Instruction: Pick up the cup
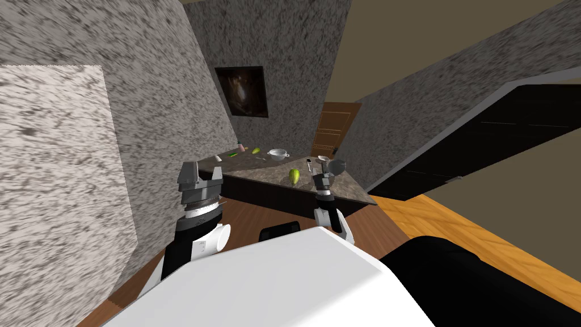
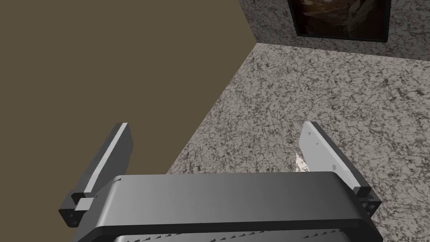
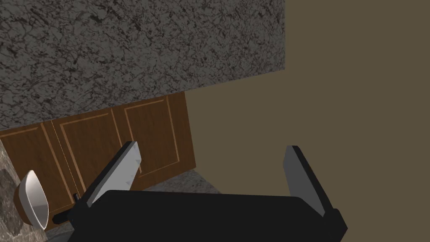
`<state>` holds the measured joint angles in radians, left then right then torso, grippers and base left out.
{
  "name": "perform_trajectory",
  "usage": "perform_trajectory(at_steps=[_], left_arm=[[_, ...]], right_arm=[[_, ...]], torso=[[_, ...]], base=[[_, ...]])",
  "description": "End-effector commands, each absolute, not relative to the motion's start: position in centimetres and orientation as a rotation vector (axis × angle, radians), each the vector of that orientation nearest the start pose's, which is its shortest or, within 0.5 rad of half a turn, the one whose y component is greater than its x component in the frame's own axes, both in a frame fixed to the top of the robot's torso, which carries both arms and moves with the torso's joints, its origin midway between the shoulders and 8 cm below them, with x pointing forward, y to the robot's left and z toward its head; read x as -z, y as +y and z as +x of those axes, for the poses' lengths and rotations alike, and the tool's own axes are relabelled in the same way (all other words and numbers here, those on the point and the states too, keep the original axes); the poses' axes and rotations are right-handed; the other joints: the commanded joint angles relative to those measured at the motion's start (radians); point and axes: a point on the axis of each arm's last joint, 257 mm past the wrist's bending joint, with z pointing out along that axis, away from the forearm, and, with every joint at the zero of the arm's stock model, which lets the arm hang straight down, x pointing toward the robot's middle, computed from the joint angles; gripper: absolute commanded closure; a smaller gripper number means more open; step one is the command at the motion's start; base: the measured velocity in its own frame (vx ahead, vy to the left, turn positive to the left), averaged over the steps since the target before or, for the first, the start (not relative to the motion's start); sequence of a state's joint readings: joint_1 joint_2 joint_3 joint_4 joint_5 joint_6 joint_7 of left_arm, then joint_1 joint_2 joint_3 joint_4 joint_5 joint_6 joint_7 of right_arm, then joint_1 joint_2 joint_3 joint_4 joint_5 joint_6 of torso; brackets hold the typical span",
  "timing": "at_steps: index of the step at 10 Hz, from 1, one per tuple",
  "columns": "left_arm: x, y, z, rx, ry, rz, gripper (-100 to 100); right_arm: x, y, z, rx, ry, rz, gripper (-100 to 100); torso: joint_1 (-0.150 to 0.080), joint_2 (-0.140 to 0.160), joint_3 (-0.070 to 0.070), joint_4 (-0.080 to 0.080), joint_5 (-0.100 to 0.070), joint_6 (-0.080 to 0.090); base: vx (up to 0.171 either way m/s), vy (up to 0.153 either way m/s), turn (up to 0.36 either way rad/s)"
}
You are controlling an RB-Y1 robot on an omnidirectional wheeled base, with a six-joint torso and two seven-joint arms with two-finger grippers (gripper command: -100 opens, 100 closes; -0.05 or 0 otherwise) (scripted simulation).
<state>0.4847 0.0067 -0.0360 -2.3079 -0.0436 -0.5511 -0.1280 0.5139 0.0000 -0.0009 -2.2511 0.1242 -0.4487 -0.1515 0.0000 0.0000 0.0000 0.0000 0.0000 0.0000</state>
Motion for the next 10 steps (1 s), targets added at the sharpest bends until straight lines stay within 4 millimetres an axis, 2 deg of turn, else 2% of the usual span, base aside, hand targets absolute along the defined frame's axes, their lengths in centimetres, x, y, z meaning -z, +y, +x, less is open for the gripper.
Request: perform_trajectory(at_steps=[1, 5, 10], left_arm=[[-5.0, 25.7, 33.2, 1.217, 0.604, -0.509, 0], [-5.0, 25.7, 33.2, 1.217, 0.604, -0.509, 0], [-5.0, 25.7, 33.2, 1.217, 0.604, -0.509, 0]], right_arm=[[1.0, -26.9, 36.0, -1.326, 0.749, 0.701, -100], [3.8, -27.0, 36.8, -1.289, 0.897, 0.647, -100], [5.7, -27.2, 37.3, -1.257, 1.016, 0.593, -100]], torso=[[0.0, 0.0, 0.0, 0.0, 0.0, 0.0], [-0.001, 0.002, 0.001, 0.0, 0.0, 0.0], [-0.001, 0.002, 0.001, 0.0, 0.0, 0.0]], base=[[-0.005, 0.0, 0.013], [-0.026, -0.01, 0.024], [-0.027, -0.01, 0.019]])
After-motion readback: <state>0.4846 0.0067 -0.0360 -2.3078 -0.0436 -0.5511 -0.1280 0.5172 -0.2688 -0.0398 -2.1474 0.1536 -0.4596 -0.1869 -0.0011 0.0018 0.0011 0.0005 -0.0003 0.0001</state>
